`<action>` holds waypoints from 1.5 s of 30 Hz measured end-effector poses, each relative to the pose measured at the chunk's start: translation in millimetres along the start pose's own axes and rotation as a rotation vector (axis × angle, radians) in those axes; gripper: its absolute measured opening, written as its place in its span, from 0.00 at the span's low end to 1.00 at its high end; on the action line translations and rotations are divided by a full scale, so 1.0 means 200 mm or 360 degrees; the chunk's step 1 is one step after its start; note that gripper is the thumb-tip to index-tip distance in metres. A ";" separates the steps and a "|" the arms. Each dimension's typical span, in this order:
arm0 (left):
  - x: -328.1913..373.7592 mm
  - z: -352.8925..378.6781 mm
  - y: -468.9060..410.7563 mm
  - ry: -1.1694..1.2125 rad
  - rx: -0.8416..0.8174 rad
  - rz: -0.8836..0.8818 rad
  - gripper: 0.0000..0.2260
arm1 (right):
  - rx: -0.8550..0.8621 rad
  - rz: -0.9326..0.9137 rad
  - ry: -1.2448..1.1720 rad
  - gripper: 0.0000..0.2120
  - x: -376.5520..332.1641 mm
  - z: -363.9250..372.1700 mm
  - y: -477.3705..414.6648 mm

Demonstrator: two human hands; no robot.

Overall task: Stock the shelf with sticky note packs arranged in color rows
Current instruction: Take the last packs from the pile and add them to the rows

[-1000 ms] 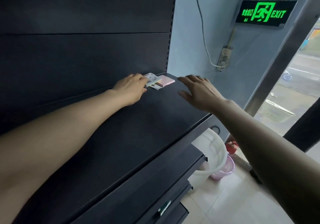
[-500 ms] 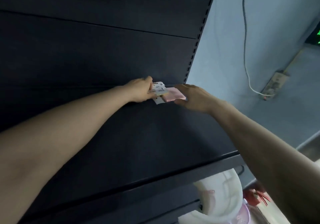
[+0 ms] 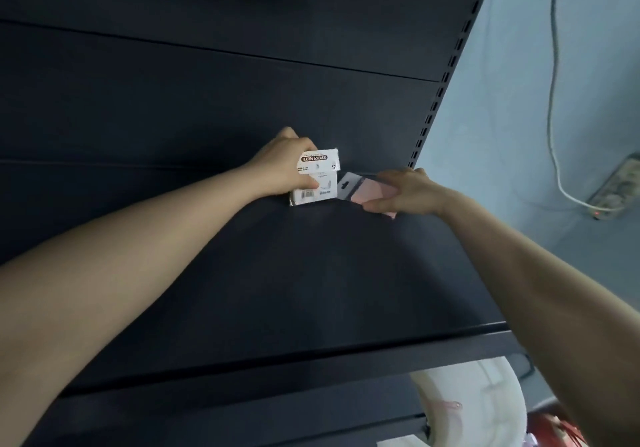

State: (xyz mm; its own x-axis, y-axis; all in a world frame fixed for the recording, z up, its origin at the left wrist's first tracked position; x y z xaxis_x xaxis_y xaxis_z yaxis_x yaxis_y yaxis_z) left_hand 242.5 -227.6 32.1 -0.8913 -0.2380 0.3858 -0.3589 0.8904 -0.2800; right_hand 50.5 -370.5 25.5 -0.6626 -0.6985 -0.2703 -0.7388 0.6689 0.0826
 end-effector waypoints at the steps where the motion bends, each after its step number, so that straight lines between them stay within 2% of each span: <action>1: 0.00 -0.02 0.02 -0.0006 0.0050 0.0041 0.19 | 0.0035 0.0015 -0.0051 0.34 -0.02 0.00 0.02; 4: -0.04 -0.08 0.09 -0.0058 0.0109 0.0124 0.11 | 0.0238 0.0167 -0.0341 0.25 -0.05 -0.02 0.07; 7: -0.09 -0.13 0.16 -0.0005 0.0178 0.0146 0.12 | 0.0501 0.0228 -0.0486 0.14 -0.13 -0.02 0.14; 9: -0.13 -0.19 0.23 0.0123 0.0207 0.0191 0.16 | 0.0664 0.0286 -0.0574 0.10 -0.20 -0.02 0.20; 12: -0.19 -0.29 0.35 0.0172 0.0246 0.0300 0.20 | 0.0899 0.0364 -0.0747 0.15 -0.33 0.01 0.32; 15: -0.28 -0.38 0.46 0.0076 0.0208 0.0366 0.17 | 0.1000 0.0308 -0.0935 0.21 -0.50 0.10 0.45; 19: -0.39 -0.45 0.62 -0.0100 0.0038 0.0364 0.12 | 0.1040 0.0236 -0.0905 0.25 -0.74 0.23 0.60; 20: -0.41 -0.47 0.66 -0.0137 -0.0050 0.0366 0.14 | 0.1051 0.0247 -0.0877 0.25 -0.80 0.25 0.63; 23: -0.47 -0.51 0.76 -0.0267 -0.0497 0.0322 0.26 | 0.1078 0.0288 -0.0868 0.25 -0.94 0.31 0.70; 25: -0.50 -0.54 0.80 -0.0380 -0.0593 0.0403 0.30 | 0.1082 0.0308 -0.0909 0.25 -1.00 0.32 0.74; 28: -0.53 -0.59 0.86 -0.0321 -0.0395 0.0547 0.23 | 0.1067 0.0352 -0.0943 0.23 -1.09 0.33 0.80; 31: -0.54 -0.67 0.95 -0.0318 -0.0159 0.0618 0.05 | 0.1075 0.0366 -0.1025 0.16 -1.15 0.33 0.84; 34: -0.56 -0.74 1.05 -0.0424 -0.0080 0.0556 0.11 | 0.1079 0.0338 -0.1124 0.09 -1.22 0.34 0.92; 36: -0.58 -0.77 1.11 -0.0336 -0.0095 0.0493 0.14 | 0.1094 0.0301 -0.1187 0.06 -1.29 0.35 0.98; 45: -0.67 -0.99 1.65 0.0040 0.0067 0.0327 0.11 | 0.1141 0.0217 -0.1371 0.05 -1.57 0.48 1.36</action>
State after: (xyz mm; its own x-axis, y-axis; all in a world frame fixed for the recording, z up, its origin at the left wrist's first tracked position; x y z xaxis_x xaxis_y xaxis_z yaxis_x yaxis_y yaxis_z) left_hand 299.1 175.4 62.3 -0.9400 -0.0426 0.3385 -0.1819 0.9021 -0.3913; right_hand 69.9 55.5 40.4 -0.2214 -0.3858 -0.8956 -0.2418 0.9114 -0.3329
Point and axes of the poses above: each hand's wrist, its own y-axis away from the middle knuckle, its own z-axis out of the palm, x = y × z, the point moved 3 cm from there along -y, towards the middle knuckle, and after that the axes turned 4 degrees about -y, right-handed, at the moved point
